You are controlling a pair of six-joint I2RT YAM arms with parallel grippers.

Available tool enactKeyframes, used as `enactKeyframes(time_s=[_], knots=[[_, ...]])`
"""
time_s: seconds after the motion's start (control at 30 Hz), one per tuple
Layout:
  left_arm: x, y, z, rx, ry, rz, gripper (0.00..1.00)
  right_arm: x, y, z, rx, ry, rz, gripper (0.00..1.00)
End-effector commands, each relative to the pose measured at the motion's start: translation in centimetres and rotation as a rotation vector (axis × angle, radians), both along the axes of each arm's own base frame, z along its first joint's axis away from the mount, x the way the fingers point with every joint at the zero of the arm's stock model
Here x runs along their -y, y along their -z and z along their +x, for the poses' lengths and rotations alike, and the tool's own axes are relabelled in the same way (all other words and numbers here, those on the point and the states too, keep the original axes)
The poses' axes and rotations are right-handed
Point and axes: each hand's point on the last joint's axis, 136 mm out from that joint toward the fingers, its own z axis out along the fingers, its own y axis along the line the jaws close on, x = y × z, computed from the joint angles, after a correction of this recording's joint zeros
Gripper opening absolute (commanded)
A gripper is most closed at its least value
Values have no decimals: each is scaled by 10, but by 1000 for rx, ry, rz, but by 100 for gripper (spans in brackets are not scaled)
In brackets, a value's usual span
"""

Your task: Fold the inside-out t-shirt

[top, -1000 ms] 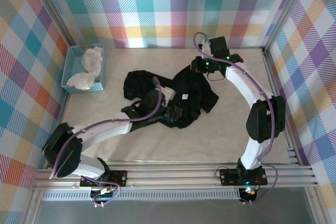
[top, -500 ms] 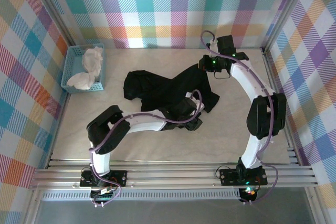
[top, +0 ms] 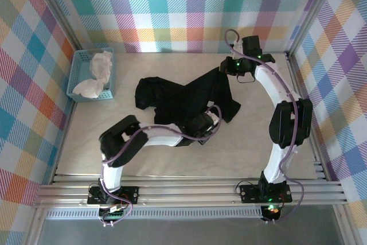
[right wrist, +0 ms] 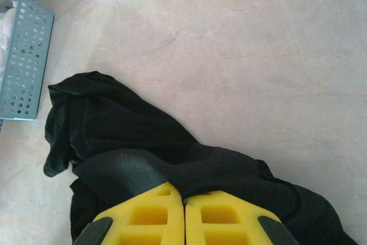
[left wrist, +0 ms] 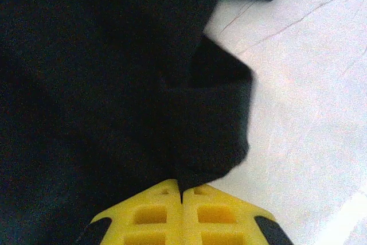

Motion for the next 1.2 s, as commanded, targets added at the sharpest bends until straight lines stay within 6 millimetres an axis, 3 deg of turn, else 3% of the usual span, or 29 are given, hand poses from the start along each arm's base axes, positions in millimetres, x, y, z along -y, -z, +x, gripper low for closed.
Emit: enactKeyframes(time_s=[0.0, 0.33, 0.53, 0.73, 0.83, 0.93, 1.03, 1.1, 1.17], knots=[[-25, -97, 13, 172, -71, -170, 0, 0, -75, -9, 163, -24, 62, 6], [-132, -299, 22, 381, -225, -567, 0, 2, -224, -77, 541, -39, 234, 5], [-179, -382, 27, 528, -317, -570, 0, 18, -290, -113, 750, -1, 212, 6], [-223, -464, 2, 682, -372, -629, 0, 29, -339, -151, 916, 5, 184, 7], [-244, -491, -12, 749, -408, -641, 0, 36, -344, -161, 937, 34, 155, 8], [-255, -503, -19, 775, -432, -634, 0, 37, -335, -165, 903, 37, 155, 8], [-249, -482, -3, 712, -448, -559, 0, 34, -308, -158, 816, 40, 172, 9], [-243, -456, 15, 642, -473, -512, 0, 33, -274, -141, 720, 57, 166, 9], [-236, -416, 39, 545, -502, -466, 0, 29, -220, -115, 583, 69, 149, 10]])
